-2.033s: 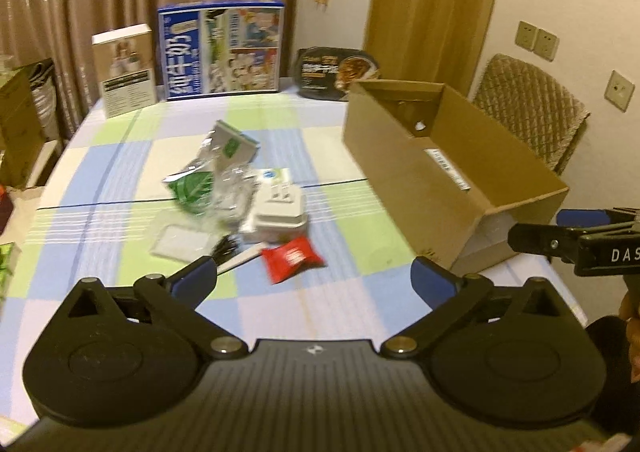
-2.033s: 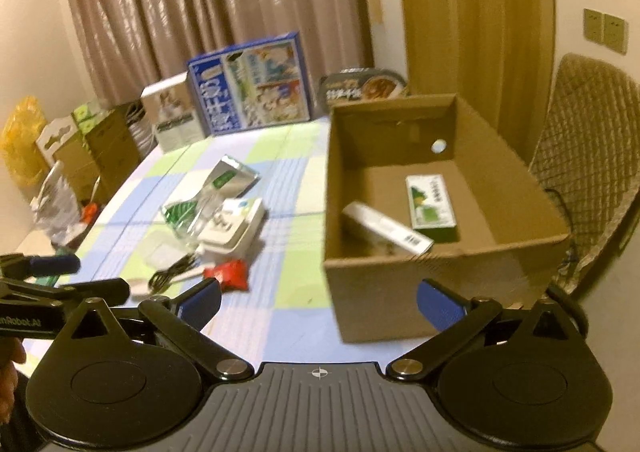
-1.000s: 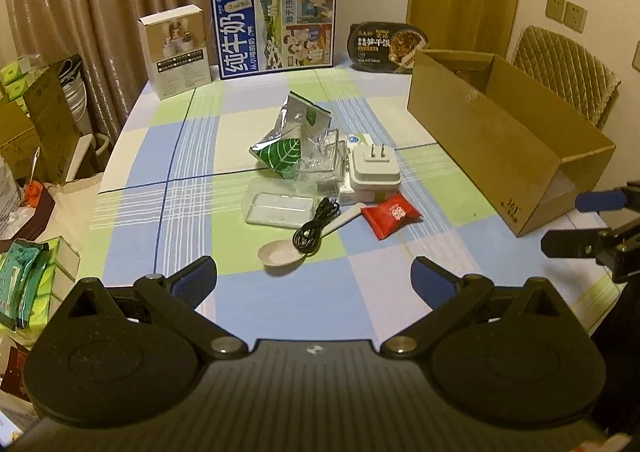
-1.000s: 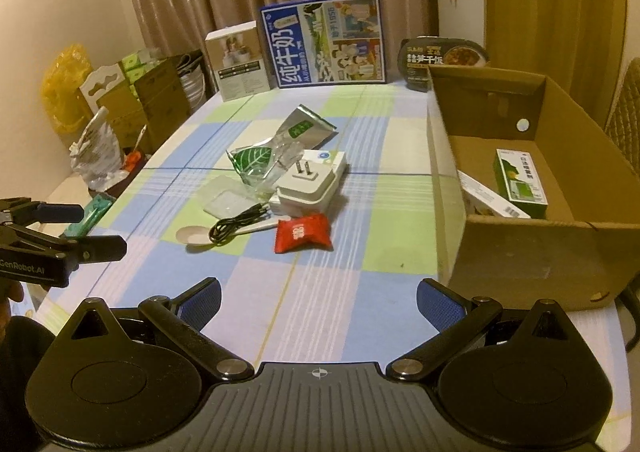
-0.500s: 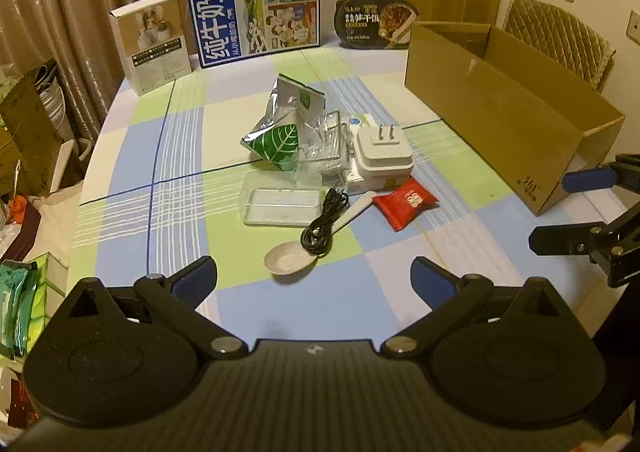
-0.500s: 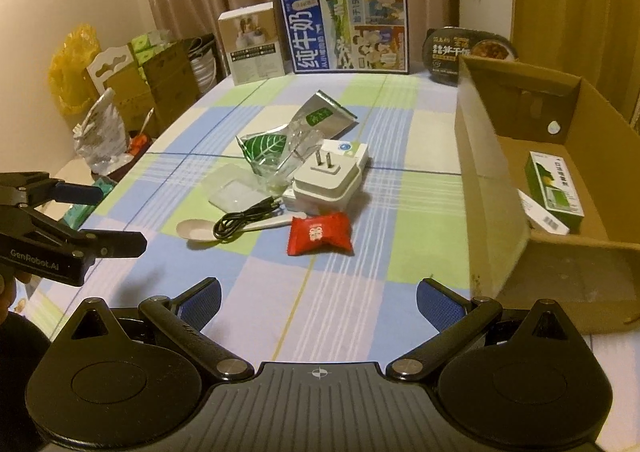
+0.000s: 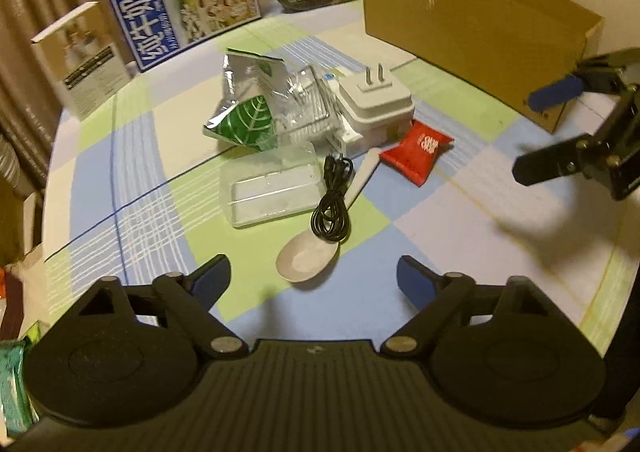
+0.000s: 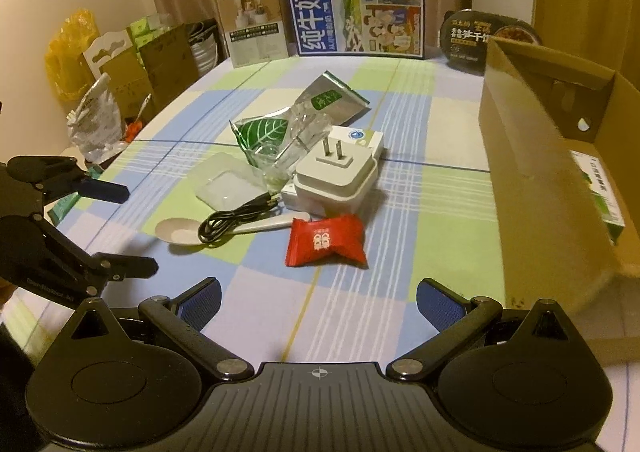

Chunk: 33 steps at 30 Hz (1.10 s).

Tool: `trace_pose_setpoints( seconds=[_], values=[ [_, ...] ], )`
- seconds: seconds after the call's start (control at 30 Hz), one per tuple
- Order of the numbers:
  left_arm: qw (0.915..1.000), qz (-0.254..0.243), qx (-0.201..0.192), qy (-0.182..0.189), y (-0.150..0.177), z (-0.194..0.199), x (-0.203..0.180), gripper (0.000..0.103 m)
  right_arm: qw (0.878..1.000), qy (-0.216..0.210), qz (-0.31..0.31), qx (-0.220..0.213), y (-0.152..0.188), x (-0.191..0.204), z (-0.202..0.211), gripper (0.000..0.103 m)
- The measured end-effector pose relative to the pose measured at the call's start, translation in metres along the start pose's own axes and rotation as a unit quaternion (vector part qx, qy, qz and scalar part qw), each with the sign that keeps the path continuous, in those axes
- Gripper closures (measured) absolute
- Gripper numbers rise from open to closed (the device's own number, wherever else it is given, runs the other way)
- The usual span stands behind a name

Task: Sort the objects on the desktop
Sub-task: 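Withdraw both tools back over the table toward the spoon and candy, then grasp the white spoon with the left tool while the right tool grasps the red candy packet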

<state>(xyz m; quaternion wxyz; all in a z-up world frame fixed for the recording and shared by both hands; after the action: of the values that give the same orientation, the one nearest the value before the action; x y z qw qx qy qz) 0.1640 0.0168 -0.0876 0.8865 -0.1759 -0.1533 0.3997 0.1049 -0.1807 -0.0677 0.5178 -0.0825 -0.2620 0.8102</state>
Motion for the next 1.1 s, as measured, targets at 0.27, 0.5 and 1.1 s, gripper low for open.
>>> trace_pose_setpoints(
  seconds=[0.27, 0.5, 1.1],
  values=[
    [0.9994, -0.031, 0.0, 0.014, -0.004, -0.028, 0.005, 0.03, 1.0, 0.013, 0.013, -0.009, -0.013, 0.001, -0.034, 0.002],
    [0.9991, -0.024, 0.001, 0.034, -0.008, -0.045, 0.006, 0.044, 0.999, 0.03, 0.017, -0.008, -0.024, -0.004, -0.066, 0.002],
    [0.9991, -0.034, -0.002, 0.027, -0.003, -0.04, 0.007, 0.071, 0.999, 0.037, 0.029, -0.006, -0.03, -0.003, -0.094, 0.012]
  ],
)
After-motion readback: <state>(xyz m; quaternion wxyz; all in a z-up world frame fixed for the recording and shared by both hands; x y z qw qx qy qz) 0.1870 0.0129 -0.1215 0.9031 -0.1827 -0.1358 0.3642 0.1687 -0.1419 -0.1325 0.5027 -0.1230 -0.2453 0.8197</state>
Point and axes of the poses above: each gripper's, at about its wrist camera, not at the fingertips, and z roughly against the way its jaws point, x to its left, y to its underside, the point moved 2 cm from there along -z, roughly the way its jaws point, and after that the axes turned 12 degrees about x, right-handed, at the moved point
